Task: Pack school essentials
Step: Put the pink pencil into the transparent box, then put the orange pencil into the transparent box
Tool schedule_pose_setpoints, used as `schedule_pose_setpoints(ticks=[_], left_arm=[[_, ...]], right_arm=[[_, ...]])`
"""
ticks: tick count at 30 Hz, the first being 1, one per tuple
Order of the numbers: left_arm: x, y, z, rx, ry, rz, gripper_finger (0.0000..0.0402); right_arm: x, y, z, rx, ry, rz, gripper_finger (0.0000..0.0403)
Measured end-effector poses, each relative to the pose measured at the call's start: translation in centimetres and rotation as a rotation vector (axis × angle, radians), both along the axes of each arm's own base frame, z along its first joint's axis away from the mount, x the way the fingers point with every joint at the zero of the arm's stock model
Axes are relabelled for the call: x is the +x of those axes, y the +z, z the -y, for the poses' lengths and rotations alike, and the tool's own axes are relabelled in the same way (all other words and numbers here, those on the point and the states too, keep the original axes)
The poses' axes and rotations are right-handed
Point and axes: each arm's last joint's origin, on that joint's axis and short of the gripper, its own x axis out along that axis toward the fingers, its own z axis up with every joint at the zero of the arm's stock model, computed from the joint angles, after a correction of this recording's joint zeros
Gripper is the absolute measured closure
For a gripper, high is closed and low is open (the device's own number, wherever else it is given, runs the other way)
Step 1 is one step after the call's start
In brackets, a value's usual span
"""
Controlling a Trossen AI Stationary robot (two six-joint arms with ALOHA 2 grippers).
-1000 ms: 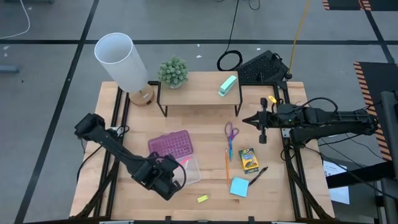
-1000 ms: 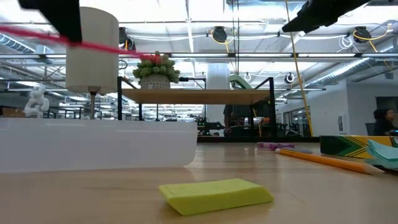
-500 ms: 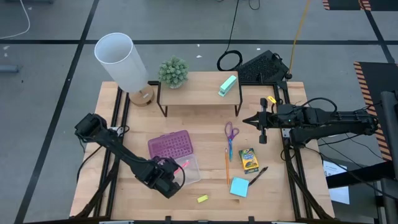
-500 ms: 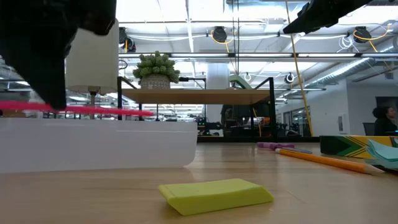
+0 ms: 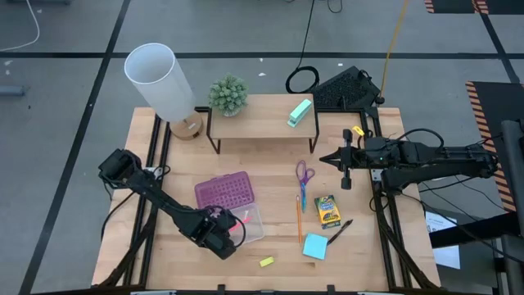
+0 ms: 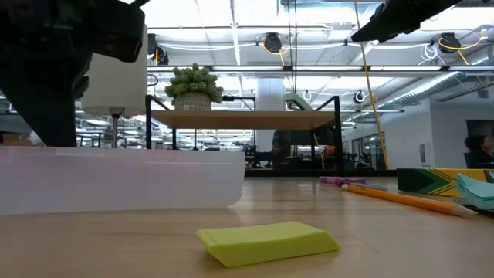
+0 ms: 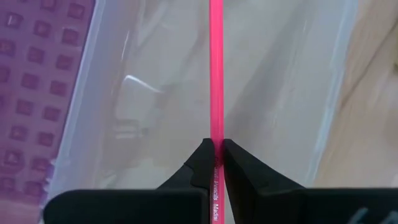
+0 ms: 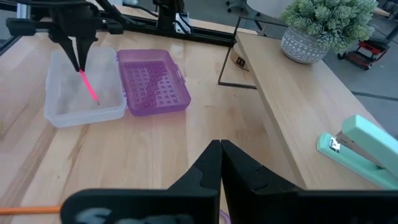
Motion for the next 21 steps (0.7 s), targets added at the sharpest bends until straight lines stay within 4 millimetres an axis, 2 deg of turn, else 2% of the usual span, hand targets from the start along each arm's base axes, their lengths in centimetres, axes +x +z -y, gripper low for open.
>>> schedule_pose_setpoints(ticks=[8, 14, 21], left_arm=[[0.36, 0.12, 0.34, -0.014, -0.113, 0.027, 0.037], [0.87, 0.35, 0.84, -0.06, -0.203, 0.075, 0.0339], [0.86, 0.36, 0.83, -0.056, -0.21, 0.074, 0.0317]], right_arm=[[-0.04, -0.09, 0.0, 0.001, 0.0, -0.01, 0.0403], [-0.06, -0.13, 0.0, 0.001, 0.0, -0.015, 0.0403], [-0.06, -0.14, 0.0, 0.001, 0.0, -0.016, 0.0403]])
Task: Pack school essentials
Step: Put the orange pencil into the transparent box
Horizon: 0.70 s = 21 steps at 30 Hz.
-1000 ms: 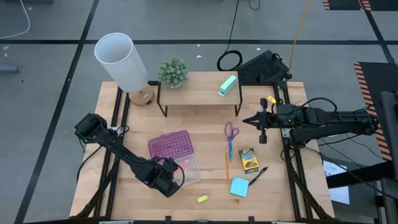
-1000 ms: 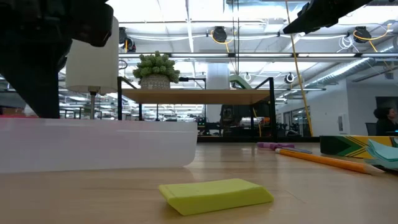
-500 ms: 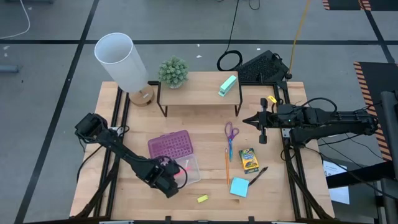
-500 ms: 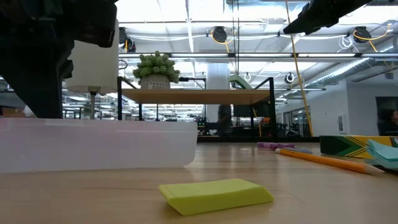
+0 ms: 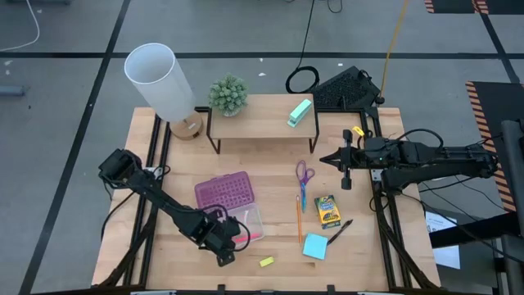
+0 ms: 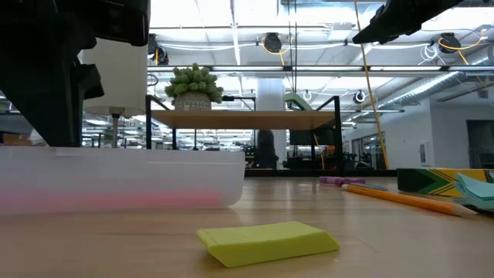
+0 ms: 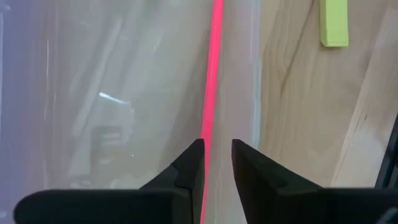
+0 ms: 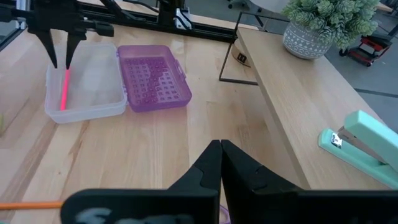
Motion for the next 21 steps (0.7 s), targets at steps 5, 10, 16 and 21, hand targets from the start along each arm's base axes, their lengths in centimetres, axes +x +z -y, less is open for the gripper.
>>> schedule_pose_setpoints(ticks=[5, 10, 16, 21], left_arm=[[0.3, 0.0, -0.4, -0.004, 0.024, -0.001, 0.0316], [0.9, 0.1, -1.3, -0.012, 0.06, -0.006, 0.0316], [1.6, 2.1, -1.9, -0.011, 0.026, 0.06, 0.0316], [1.4, 4.7, -2.4, 0.023, -0.012, 0.159, 0.0316]], right_arm=[[0.0, 0.0, 0.0, 0.006, -0.001, 0.001, 0.0403], [0.0, 0.0, 0.0, 0.049, -0.021, 0.007, 0.0403], [0.1, -0.5, 0.0, 0.127, -0.063, -0.025, 0.0403], [0.7, -2.6, 0.0, 0.18, -0.095, -0.049, 0.0403]])
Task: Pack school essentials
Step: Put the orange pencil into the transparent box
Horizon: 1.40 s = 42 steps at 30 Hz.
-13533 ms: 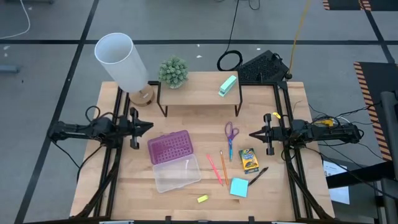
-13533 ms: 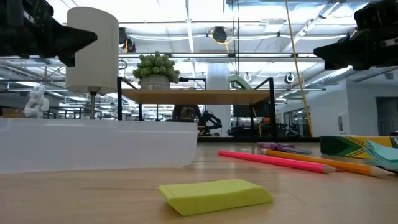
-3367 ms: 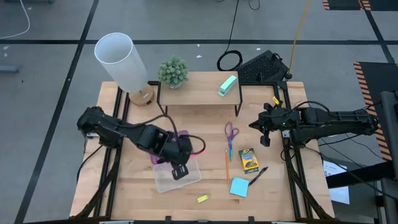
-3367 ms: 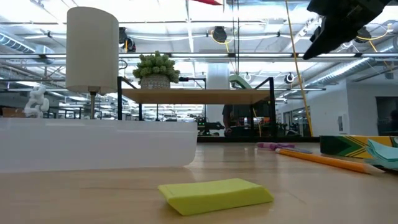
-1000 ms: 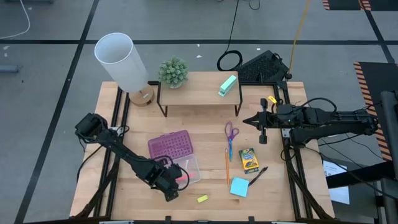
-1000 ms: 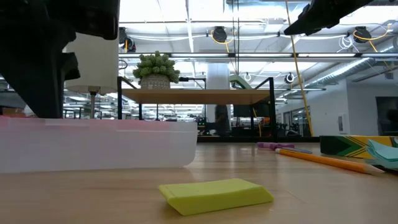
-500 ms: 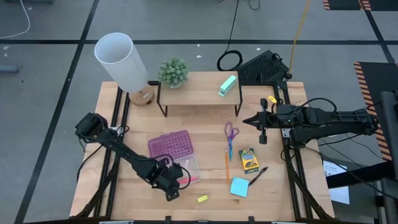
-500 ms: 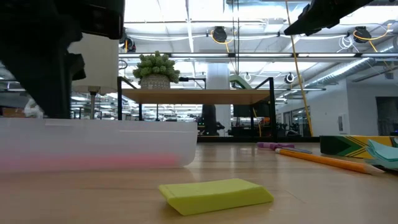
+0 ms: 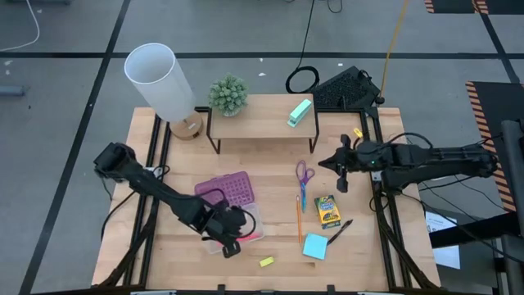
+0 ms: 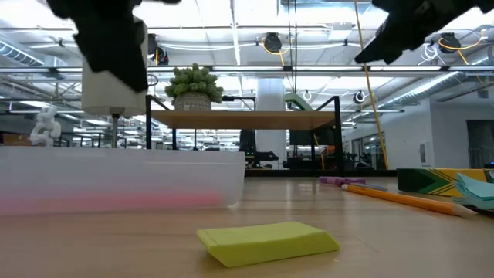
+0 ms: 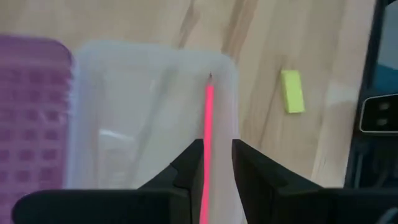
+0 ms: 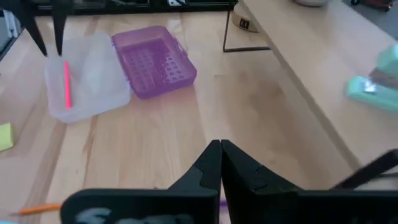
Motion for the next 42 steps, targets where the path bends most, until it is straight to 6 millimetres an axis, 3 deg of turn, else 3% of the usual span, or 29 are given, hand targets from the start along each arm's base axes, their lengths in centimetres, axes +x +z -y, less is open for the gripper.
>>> schedule_pose_setpoints(ticks=[7, 11, 14, 18, 23, 33, 38, 42], left_arm=[[-1.0, 2.7, -1.0, 0.215, -0.1, 0.134, 0.0316], [-1.2, 3.7, -1.9, 0.398, -0.204, 0.171, 0.0316], [-1.5, 4.7, -3.3, 0.488, -0.249, 0.167, 0.0316], [-1.5, 5.8, -5.3, 0.538, -0.184, 0.179, 0.0316], [-1.1, 5.6, -6.6, 0.523, -0.118, 0.167, 0.0316], [-2.1, 3.0, -5.6, 0.435, -0.141, 0.129, 0.0316], [-2.2, 2.9, -4.6, 0.388, -0.127, 0.173, 0.0316], [-2.4, 3.1, -3.4, 0.355, -0.138, 0.22, 0.0316]], right_arm=[[1.8, -2.5, -0.1, 0.11, -0.028, -0.023, 0.0399], [3.6, -3.8, -1.3, 0.211, -0.064, -0.055, 0.0382], [4.8, -4.9, -3.0, 0.26, -0.094, -0.068, 0.0365], [6.1, -5.7, -6.0, 0.257, -0.118, -0.091, 0.0346], [7.6, -6.9, -10.1, 0.255, -0.116, -0.146, 0.0324], [11.5, -8.8, -15.9, 0.162, -0.072, -0.313, 0.0284], [12.0, -9.9, -17.9, 0.085, -0.054, -0.377, 0.0257], [11.9, -10.6, -18.4, 0.134, -0.142, -0.359, 0.0231]])
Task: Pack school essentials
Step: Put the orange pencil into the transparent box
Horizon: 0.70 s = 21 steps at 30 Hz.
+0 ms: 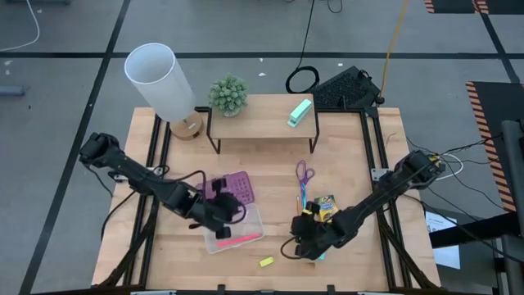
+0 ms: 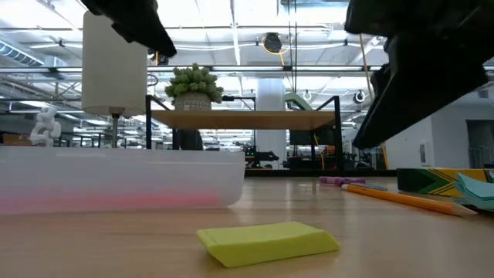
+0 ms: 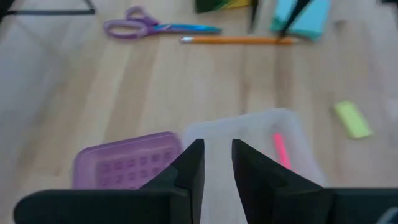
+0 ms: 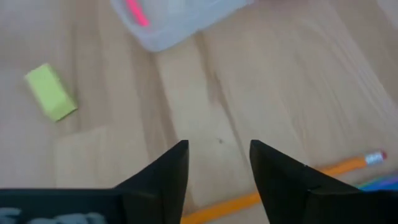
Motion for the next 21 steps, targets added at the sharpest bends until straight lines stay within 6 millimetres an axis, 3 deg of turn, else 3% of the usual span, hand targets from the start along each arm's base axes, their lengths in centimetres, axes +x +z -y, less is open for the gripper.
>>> schedule_pose_setpoints(ticks=[6, 21], left_arm=[[-0.1, 0.5, 1.3, -0.04, -0.033, 0.069, 0.0316], [0.0, 1.1, 2.5, -0.085, -0.06, 0.153, 0.0316]], right_arm=[[-0.8, -1.1, 0.4, 0.087, -0.152, -0.023, 0.0206], [-2.5, -2.8, 0.1, 0.06, -0.117, -0.006, 0.0204]])
